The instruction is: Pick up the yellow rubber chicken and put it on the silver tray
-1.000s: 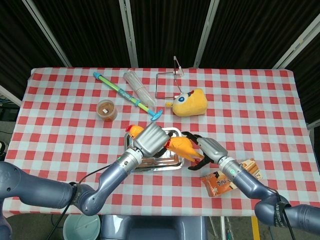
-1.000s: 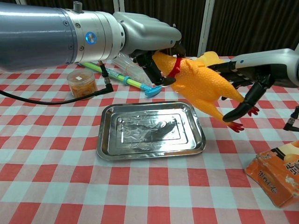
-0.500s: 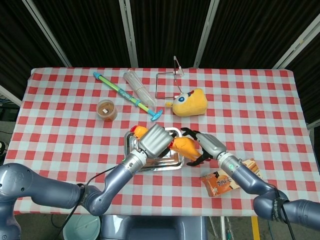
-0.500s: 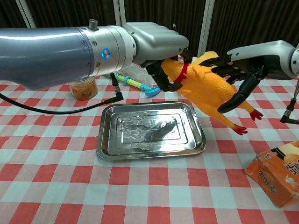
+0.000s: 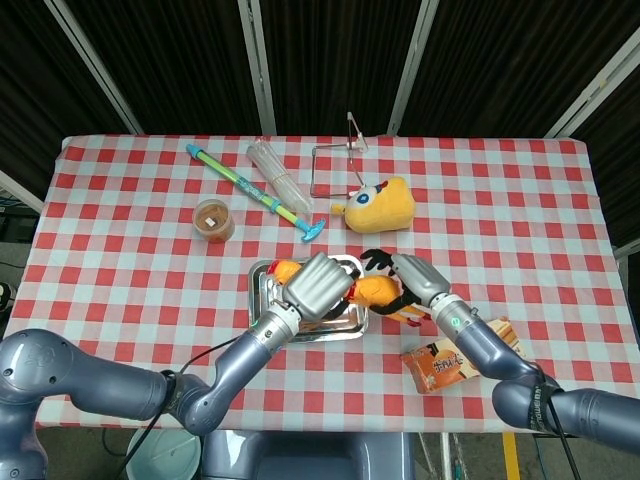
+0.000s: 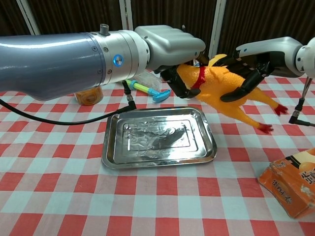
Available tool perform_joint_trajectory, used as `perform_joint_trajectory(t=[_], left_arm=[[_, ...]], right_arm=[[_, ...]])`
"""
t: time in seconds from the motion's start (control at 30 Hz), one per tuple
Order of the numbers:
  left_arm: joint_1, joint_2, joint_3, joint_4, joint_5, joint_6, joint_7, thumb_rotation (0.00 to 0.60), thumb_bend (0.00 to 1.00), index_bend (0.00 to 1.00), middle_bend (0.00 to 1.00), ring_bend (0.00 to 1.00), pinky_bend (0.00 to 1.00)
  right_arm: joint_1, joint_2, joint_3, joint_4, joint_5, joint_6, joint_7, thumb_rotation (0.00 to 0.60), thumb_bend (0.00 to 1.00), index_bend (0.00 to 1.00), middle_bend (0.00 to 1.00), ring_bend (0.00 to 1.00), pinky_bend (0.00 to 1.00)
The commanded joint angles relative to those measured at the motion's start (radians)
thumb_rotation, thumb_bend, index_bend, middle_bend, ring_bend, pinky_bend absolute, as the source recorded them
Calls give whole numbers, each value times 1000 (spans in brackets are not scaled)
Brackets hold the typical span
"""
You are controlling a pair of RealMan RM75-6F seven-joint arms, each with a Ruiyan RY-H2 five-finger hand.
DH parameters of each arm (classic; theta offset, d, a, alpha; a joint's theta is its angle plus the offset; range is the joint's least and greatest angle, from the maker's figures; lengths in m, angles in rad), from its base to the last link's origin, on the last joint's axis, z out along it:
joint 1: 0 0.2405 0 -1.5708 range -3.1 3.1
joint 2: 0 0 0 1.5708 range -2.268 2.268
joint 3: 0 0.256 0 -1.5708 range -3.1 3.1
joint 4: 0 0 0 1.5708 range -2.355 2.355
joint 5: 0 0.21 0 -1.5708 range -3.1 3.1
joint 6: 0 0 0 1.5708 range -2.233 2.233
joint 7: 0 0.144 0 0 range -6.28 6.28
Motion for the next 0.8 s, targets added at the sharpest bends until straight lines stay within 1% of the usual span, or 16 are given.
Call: perform_joint_trajectory(t=[0.03, 0.1, 0.13, 0.33, 0.43, 0.5, 0.57, 0.6, 0.67, 0.7, 0.73, 0.77, 0.8], left_arm=[[3, 3, -3, -7, 2, -4, -3, 600, 696, 492, 587, 538, 624], [6, 9, -6, -18, 7, -5, -9, 600, 696, 492, 587, 538, 624], [9, 14, -7, -26, 12, -5, -10, 600, 696, 492, 587, 538, 624], [17, 35, -6, -57, 23, -1, -5, 600, 696, 492, 587, 538, 624], [20, 37, -7, -60, 19, -4, -6, 600, 693, 492, 587, 538, 624], [22, 37, -6, -59, 16, -7, -6, 600, 691, 492, 587, 538, 624], [24, 35, -5, -56, 17, -7, -8, 600, 690, 492, 587, 538, 624], [26, 35, -4, -55, 18, -8, -9, 600, 690, 492, 587, 538, 624], [29, 34, -2, -52, 20, -9, -11, 600, 690, 492, 587, 538, 624], [31, 35, -1, -51, 20, -10, -13, 600, 690, 492, 587, 538, 624], [33, 35, 0, -49, 22, -11, -15, 600, 690, 492, 587, 538, 624], [35, 36, 1, -47, 24, -13, -18, 600, 690, 492, 587, 538, 624], [37, 37, 1, -45, 26, -14, -21, 600, 691, 492, 587, 538, 624]], right_arm=[[-2, -20, 1, 17, 7, 32, -12, 600, 897, 574, 609, 599, 626], [-3, -22, -1, 25, 6, 36, -16, 600, 985, 646, 657, 664, 699], [-4, -23, -3, 29, 3, 38, -19, 600, 1000, 685, 683, 698, 737], [-17, -37, -5, 40, -18, 67, -24, 600, 1000, 889, 828, 851, 882], [-24, -40, -6, 39, -28, 79, -25, 600, 1000, 945, 874, 892, 917], [-29, -43, -6, 40, -35, 91, -27, 600, 1000, 959, 887, 903, 927], [-35, -43, -6, 37, -42, 97, -25, 600, 1000, 934, 887, 901, 927], [-37, -42, -6, 36, -46, 100, -26, 600, 1000, 899, 887, 889, 925], [-44, -40, -9, 33, -57, 106, -27, 600, 1000, 792, 857, 829, 900], [-47, -37, -11, 28, -62, 103, -24, 600, 971, 701, 806, 765, 864], [-49, -32, -13, 24, -69, 97, -21, 600, 898, 617, 745, 703, 822], [-50, -24, -17, 20, -77, 88, -19, 600, 802, 545, 690, 647, 779], [-51, -19, -18, 18, -82, 83, -18, 600, 661, 446, 620, 572, 719]])
